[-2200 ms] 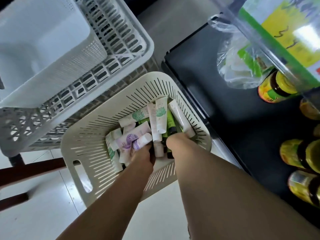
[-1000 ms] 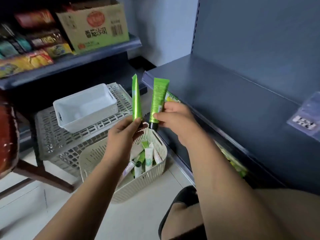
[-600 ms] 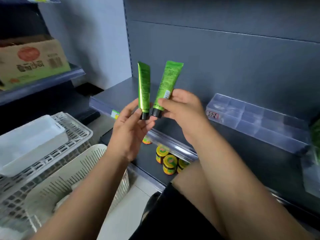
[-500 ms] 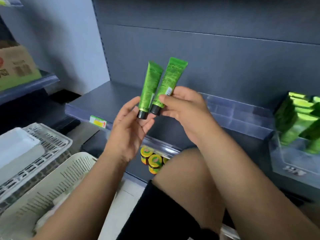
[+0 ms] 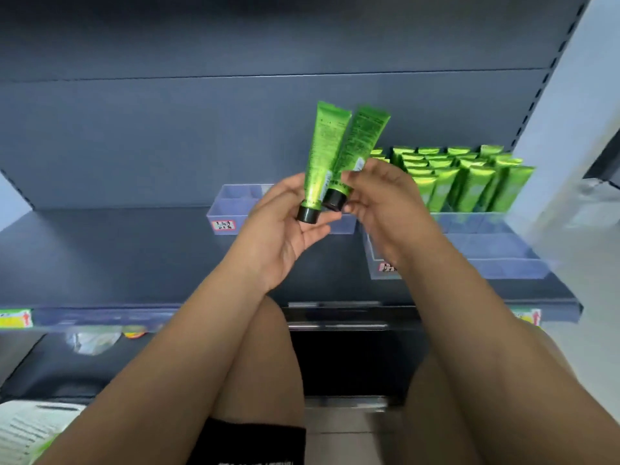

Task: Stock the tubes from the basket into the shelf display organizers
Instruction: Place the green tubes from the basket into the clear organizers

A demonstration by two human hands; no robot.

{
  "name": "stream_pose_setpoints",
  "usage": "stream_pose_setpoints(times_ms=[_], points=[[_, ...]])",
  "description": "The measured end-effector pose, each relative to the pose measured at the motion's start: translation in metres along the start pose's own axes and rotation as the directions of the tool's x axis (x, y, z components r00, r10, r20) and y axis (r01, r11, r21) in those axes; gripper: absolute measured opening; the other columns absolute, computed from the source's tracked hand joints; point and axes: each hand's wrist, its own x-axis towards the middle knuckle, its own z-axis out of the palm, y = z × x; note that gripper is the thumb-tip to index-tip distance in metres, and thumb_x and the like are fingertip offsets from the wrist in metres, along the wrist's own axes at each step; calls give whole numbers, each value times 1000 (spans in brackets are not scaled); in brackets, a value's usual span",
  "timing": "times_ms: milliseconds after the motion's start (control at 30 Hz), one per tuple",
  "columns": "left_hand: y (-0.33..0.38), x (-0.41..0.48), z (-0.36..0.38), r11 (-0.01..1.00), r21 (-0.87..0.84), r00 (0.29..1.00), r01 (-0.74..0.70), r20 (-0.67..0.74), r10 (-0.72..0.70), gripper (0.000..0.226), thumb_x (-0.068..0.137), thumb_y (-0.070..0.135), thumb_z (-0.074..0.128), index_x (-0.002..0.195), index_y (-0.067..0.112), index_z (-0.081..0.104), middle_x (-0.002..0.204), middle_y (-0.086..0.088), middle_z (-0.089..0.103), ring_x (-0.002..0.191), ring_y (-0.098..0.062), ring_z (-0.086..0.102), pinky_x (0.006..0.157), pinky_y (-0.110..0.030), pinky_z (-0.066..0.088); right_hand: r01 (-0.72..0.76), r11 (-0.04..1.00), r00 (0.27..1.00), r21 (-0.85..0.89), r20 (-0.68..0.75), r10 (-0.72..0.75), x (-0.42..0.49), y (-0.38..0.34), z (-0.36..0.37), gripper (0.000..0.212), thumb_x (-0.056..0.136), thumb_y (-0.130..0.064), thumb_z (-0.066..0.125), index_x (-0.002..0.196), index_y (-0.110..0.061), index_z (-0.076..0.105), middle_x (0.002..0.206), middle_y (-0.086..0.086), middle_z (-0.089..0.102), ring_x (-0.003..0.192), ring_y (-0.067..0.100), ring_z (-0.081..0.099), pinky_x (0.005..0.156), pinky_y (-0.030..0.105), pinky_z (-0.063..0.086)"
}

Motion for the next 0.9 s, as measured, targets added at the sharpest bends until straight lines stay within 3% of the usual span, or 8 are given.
stream_pose_setpoints(times_ms=[100,267,367,467,600,700,800,900], points=[[-14,9,9,998,49,999,40,13,-41,37,99,5,53,136,10,56,119,-18,72,95,-28,74,78,-33,57,18,999,998,-34,-57,-20,-2,0,-27,16,88,-7,71,104,-6,70,89,14,66,71,20,58,60,27,46],[-35,22,26,985,145,995,95,-40,-90,47,85,-15,60,121,14,67,98,0,74,91,-19,72,84,-32,56,-10,950,980,-311,-192,-53,-4,-6,-63,15,82,-15,81,85,-10,67,72,4,60,56,9,52,53,23,42],[-45,34,39,981,146,990,128,-82,-117,32,91,-9,58,114,11,66,82,-1,70,73,-15,67,69,-28,50,-36,917,977,-398,-206,-51,-1,-8,-79,17,87,-23,79,84,-13,65,72,6,60,50,10,49,47,21,41],[-55,47,48,988,60,986,140,-101,-133,13,100,9,55,112,13,61,91,-8,72,68,-17,64,61,-27,49,-101,892,973,-441,-231,-4,1,-6,-92,25,91,-31,75,90,-8,64,75,11,61,48,15,53,45,25,42],[-73,58,53,978,163,991,128,-58,-120,26,103,16,54,126,23,64,117,0,74,100,-18,70,93,-39,52,-217,876,956,-431,-274,101,2,-4,-110,35,89,-24,76,106,4,65,83,13,68,52,15,58,53,28,53],[-84,60,55,948,318,997,24,-82,3,31,100,11,58,128,22,66,121,4,74,119,-17,66,109,-36,45,-304,846,939,-439,-290,187,3,-1,-122,38,86,-13,76,115,6,61,88,16,70,56,16,62,57,28,56],[-87,59,56,926,374,992,-54,-89,94,32,97,6,64,129,11,65,115,-2,76,111,-16,70,103,-29,51,-352,826,923,-440,-308,229,4,0,-131,41,82,-7,75,118,2,58,103,22,70,64,22,66,62,32,60],[-90,55,55,867,485,982,-112,-77,170,25,92,0,68,115,11,66,97,3,76,89,-3,72,81,-16,54,-329,783,930,-529,-327,170,3,-1,-135,41,79,-15,80,114,-4,61,100,16,72,67,21,66,61,32,60]])
